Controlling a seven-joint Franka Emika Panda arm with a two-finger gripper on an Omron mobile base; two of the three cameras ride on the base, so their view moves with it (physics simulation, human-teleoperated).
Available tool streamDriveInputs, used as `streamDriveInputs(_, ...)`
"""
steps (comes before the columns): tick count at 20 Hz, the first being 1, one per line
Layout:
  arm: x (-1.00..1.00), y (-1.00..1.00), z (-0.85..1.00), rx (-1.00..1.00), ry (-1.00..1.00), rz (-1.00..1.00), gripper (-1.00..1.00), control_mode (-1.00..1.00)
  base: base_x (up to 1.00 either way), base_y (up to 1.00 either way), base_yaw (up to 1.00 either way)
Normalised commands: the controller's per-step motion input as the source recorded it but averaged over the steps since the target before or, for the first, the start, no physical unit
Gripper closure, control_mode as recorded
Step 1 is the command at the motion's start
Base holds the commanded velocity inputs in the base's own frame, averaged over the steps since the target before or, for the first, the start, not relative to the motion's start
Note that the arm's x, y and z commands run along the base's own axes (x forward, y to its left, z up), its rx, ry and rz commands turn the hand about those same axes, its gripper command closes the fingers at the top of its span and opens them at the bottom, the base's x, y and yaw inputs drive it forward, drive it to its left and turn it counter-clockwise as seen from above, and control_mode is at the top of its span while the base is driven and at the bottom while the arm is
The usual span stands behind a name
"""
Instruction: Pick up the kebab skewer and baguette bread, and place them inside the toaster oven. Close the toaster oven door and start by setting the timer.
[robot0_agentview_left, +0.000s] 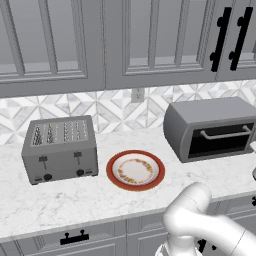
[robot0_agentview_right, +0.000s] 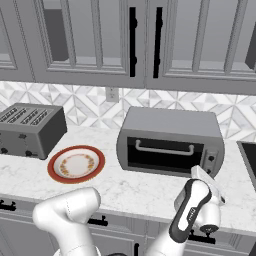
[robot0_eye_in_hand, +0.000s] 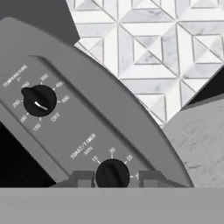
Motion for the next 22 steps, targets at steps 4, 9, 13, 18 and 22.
streamDriveInputs(4, 0.0, 0.18, -0.02, 0.32, -0.03, 0.0, 1.0, -1.0, 0.0, 0.0, 0.0)
streamDriveInputs(9, 0.0, 0.13, -0.05, 0.28, -0.03, 0.0, 1.0, -1.0, 0.0, 0.0, 0.0)
streamDriveInputs(13, 0.0, 0.1, 0.0, 0.3, 0.0, 0.0, 1.0, -1.0, 0.0, 0.0, 0.0)
streamDriveInputs(18, 0.0, 0.07, 0.0, 0.31, 0.0, 0.0, 1.0, -1.0, 0.0, 0.0, 0.0)
streamDriveInputs(22, 0.0, 0.1, 0.0, 0.3, 0.0, 0.0, 1.0, -1.0, 0.0, 0.0, 0.0)
